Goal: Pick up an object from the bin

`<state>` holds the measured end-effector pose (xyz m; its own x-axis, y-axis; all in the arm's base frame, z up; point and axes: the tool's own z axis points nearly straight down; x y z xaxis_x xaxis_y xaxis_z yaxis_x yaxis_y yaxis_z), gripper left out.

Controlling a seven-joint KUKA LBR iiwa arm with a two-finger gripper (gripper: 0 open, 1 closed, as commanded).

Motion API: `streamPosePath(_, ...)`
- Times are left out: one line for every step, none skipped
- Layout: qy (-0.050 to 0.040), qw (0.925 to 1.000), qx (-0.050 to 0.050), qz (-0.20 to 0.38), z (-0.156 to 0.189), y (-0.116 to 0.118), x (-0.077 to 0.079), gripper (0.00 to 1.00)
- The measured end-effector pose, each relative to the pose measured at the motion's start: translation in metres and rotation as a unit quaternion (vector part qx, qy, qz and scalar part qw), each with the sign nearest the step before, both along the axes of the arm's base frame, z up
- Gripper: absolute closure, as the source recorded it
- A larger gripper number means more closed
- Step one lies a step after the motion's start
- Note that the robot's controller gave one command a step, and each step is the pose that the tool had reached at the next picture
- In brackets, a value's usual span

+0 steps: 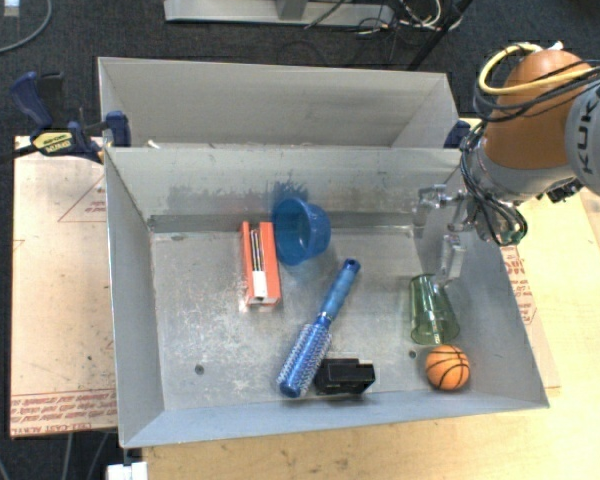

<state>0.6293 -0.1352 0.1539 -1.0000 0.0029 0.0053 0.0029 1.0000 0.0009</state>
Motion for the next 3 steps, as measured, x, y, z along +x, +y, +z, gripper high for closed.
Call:
streamPosePath(-0.0037, 1.0, -0.001, 0.001, 0.005, 0.0, 0.002, 0.0)
streamPosePath(-0.0053, 0.9997, -0.001, 0.025, -0.043, 0.042, -0.009, 0.0)
streamPosePath(-0.0028, 1.0, 0.001, -0.005, -0.076, 0.073, -0.009, 0.0)
